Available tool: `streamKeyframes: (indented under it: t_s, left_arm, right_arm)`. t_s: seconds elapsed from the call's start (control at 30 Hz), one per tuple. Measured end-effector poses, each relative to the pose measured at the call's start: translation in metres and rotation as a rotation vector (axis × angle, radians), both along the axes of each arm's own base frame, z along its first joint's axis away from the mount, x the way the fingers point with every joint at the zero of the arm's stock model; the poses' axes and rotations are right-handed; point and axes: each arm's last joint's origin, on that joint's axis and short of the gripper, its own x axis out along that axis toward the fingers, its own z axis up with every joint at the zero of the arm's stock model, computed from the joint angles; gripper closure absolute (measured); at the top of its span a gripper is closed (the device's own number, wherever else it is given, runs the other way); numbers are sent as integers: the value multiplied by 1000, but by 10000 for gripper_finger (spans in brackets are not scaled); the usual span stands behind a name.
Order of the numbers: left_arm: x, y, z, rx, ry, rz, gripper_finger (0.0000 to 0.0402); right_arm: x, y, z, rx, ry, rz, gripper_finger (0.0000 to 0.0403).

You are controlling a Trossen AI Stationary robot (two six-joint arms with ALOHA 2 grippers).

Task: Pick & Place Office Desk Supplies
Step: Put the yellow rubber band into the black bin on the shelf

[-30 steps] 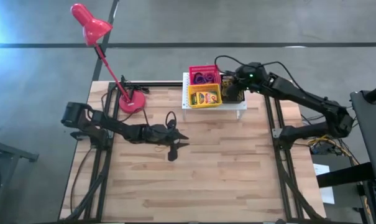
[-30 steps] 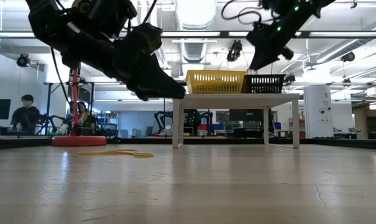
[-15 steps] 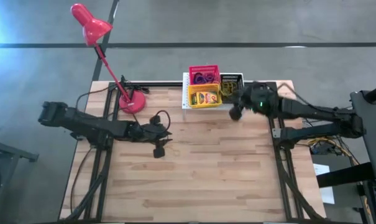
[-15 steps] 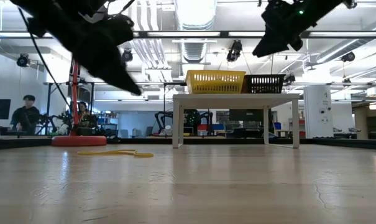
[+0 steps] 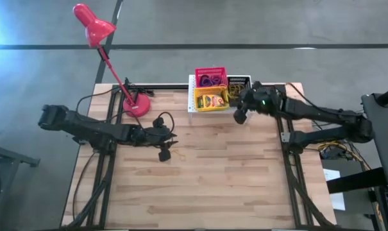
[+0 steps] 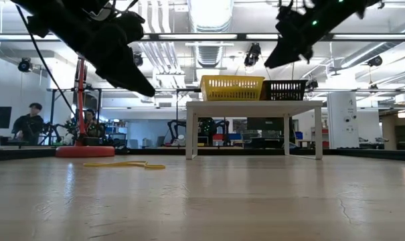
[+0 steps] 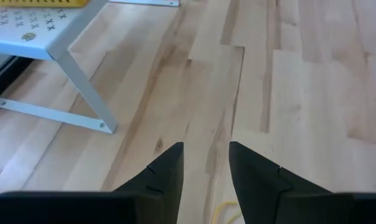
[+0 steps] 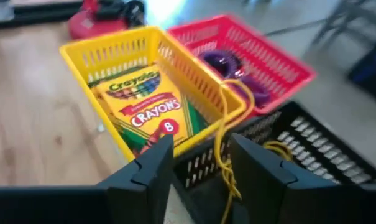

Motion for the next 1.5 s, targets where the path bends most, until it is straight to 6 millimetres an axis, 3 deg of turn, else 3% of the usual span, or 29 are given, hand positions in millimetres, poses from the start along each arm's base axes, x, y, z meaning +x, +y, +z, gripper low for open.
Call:
streamKeyframes:
  t_s: [0.27, 0.53, 0.9, 1.13, 1.3, 1.5]
  left_arm:
    - [1, 0, 1, -22, -20, 15, 272]
    - [1, 0, 1, -25, -20, 17, 272]
    - [1, 0, 0, -25, -19, 18, 272]
    - [-3, 0, -8, -32, -37, 22, 272]
    - [-3, 0, -8, -34, -51, 21, 272]
    - [-2, 0, -8, -34, -57, 21, 272]
  right_arm:
    - [8, -63, 1, 150, 166, 127, 220]
    - [27, -88, 1, 259, 333, 211, 249]
    - [33, -92, 10, 272, 356, 211, 386]
    - [21, -84, 29, 245, 284, 178, 394]
    - [6, -79, 45, 180, 262, -31, 394]
    - [-2, -75, 46, 192, 275, -82, 394]
